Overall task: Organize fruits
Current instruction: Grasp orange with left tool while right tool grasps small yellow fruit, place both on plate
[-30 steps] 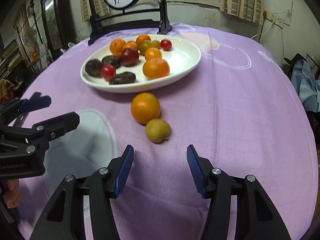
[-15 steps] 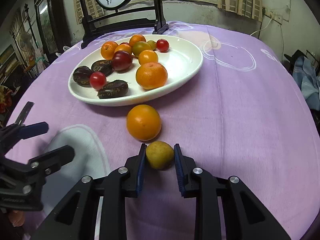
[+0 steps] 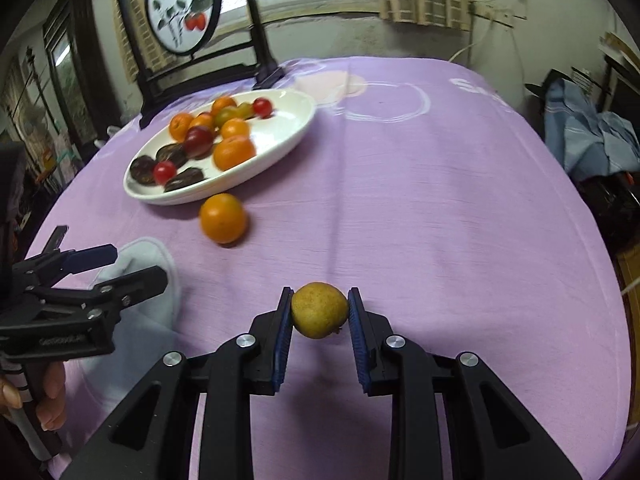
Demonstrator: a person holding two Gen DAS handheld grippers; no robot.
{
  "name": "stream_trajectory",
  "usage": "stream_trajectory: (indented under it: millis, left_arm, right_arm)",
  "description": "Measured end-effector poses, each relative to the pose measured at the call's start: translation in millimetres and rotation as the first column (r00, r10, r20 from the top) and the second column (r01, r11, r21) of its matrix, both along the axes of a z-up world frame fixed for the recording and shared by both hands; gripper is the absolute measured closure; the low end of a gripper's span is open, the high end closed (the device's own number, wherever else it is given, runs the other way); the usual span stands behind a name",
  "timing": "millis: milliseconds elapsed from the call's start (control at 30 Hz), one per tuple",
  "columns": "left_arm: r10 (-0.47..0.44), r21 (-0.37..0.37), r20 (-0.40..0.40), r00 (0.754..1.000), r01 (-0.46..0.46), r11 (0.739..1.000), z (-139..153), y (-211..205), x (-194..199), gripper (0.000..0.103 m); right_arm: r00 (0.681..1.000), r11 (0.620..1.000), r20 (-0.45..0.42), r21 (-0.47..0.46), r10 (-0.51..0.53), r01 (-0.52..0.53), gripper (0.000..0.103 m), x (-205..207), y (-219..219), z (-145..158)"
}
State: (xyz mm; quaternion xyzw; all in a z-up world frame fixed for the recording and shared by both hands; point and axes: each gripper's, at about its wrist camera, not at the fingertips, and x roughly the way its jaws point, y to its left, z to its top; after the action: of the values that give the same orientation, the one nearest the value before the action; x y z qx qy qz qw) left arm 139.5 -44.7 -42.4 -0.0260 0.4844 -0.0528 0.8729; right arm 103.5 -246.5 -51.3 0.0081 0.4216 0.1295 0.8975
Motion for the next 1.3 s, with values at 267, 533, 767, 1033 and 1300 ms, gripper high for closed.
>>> stream_trajectory:
  millis: [267, 533, 767, 1033, 1300]
  left_arm:
    - [0.017, 0.009, -0.044, 0.999, -0.017, 1.0, -8, -40, 34, 0.023]
    - [0.042, 0.05, -0.045, 0.998, -0.04, 0.998, -13, -52, 55, 0.056]
    - [-0.012, 0.023, -0.042, 0.999, 0.013, 1.0, -4, -32, 37, 0.066]
    - [-0.128, 0.082, 0.026, 0.991, 0.126, 0.989, 18, -2, -19, 0.066]
    - [-0.142, 0.089, 0.113, 0.983, 0.133, 0.987, 53, 26, -27, 0.066]
  right_arm:
    - [1.0, 0.999, 0.007, 0.038, -0.005, 0.005, 0.075, -7, -18, 1]
    - [1.0, 0.999, 0.005, 0.019, 0.031, -0.031, 0.075, -10, -9, -1]
    - [0.999, 0.999, -0.003, 0.009, 0.049, -0.049, 0.075, -9, -4, -7]
    - [0.999, 0.998, -0.013, 0.017, 0.052, -0.052, 0.075, -7, 2, -12]
    - [0.992, 0.989, 0.026, 0.071, 0.127, -0.128, 0.075, -12, 29, 14]
